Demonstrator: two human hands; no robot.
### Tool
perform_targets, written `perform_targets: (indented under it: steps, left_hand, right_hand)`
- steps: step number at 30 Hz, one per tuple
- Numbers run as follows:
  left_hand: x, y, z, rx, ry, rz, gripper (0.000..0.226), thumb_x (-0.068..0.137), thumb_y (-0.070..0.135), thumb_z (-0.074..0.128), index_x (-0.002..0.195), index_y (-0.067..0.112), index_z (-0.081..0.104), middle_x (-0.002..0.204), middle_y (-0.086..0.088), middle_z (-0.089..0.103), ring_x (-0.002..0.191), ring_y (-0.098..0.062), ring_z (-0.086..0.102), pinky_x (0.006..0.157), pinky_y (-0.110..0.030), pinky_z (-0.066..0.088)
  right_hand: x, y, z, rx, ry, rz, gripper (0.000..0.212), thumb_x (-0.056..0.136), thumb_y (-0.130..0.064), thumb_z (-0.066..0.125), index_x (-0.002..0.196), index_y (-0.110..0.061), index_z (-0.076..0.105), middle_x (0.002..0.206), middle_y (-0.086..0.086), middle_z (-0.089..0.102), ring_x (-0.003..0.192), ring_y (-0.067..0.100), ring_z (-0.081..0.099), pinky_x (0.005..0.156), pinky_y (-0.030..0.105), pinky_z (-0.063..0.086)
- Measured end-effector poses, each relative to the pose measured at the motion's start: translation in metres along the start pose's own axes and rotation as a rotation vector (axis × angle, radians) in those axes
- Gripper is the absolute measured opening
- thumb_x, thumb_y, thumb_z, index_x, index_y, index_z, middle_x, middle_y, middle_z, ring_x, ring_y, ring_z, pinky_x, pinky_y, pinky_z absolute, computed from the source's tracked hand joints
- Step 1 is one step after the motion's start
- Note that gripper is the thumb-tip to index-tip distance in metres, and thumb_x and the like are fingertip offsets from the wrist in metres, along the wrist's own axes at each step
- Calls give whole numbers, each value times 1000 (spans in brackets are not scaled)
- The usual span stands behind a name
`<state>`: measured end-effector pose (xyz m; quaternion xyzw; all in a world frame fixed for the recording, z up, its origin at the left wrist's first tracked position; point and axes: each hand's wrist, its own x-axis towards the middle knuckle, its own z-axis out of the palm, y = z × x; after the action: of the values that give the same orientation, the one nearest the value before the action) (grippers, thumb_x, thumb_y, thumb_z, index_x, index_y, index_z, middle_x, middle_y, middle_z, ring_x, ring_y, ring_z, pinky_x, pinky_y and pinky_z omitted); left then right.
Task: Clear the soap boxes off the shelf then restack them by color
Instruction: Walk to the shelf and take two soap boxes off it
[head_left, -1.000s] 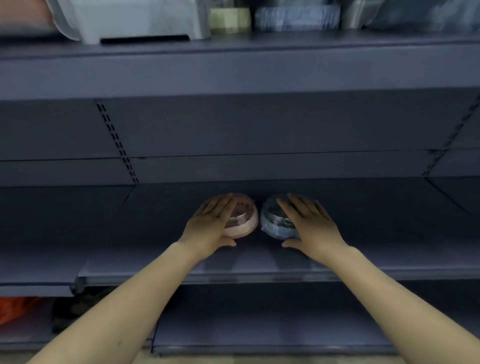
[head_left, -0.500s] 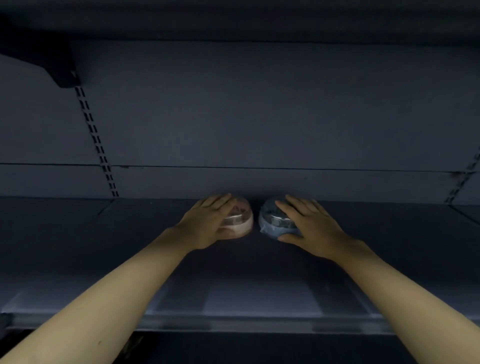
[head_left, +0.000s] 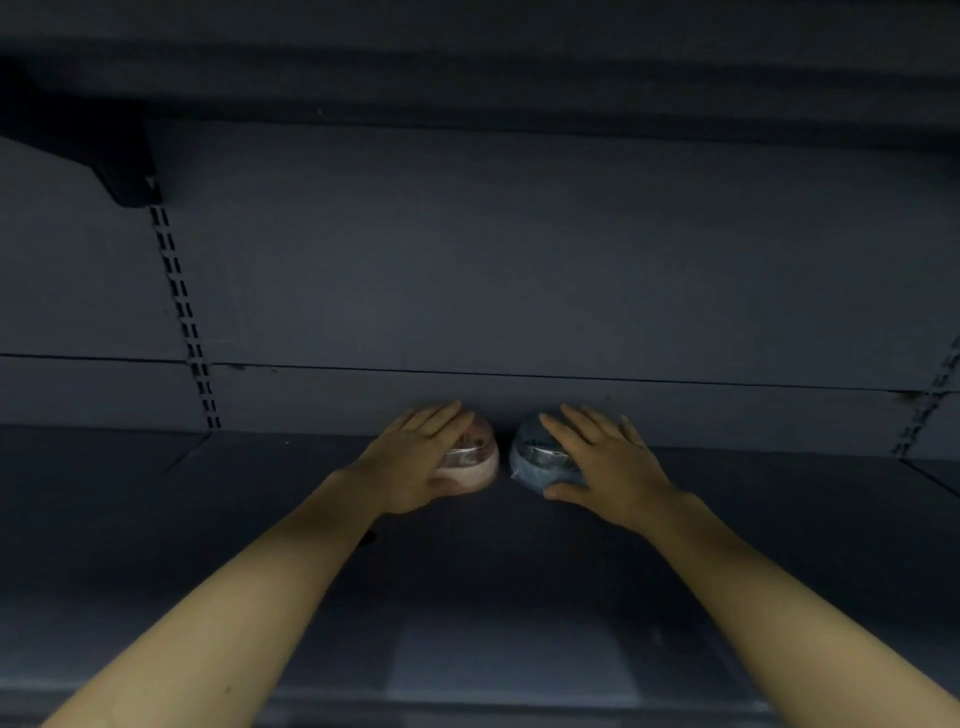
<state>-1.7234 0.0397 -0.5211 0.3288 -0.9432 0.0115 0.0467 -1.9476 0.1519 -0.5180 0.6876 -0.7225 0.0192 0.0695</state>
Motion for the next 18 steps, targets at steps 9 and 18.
perform_targets:
  steps: [9, 18]
  left_hand:
    - [-44, 32, -61, -143, -1, 70, 85, 81, 40, 69, 149, 21, 22, 155, 1, 22, 142, -17, 18, 117, -29, 13]
    - [-143, 99, -171, -151, -123, -15, 54, 93, 33, 52, 143, 25, 35, 146, 2, 40, 128, -21, 42, 99, -33, 42]
  right_hand:
    - [-46, -31, -63, 152, -18, 27, 79, 89, -56, 50, 150, -31, 8, 157, -5, 12, 143, 18, 15, 114, 36, 14]
    - [-147, -100, -167, 283, -28, 132, 52, 93, -46, 48, 141, -28, 38, 136, -1, 51, 121, 23, 47, 94, 34, 39]
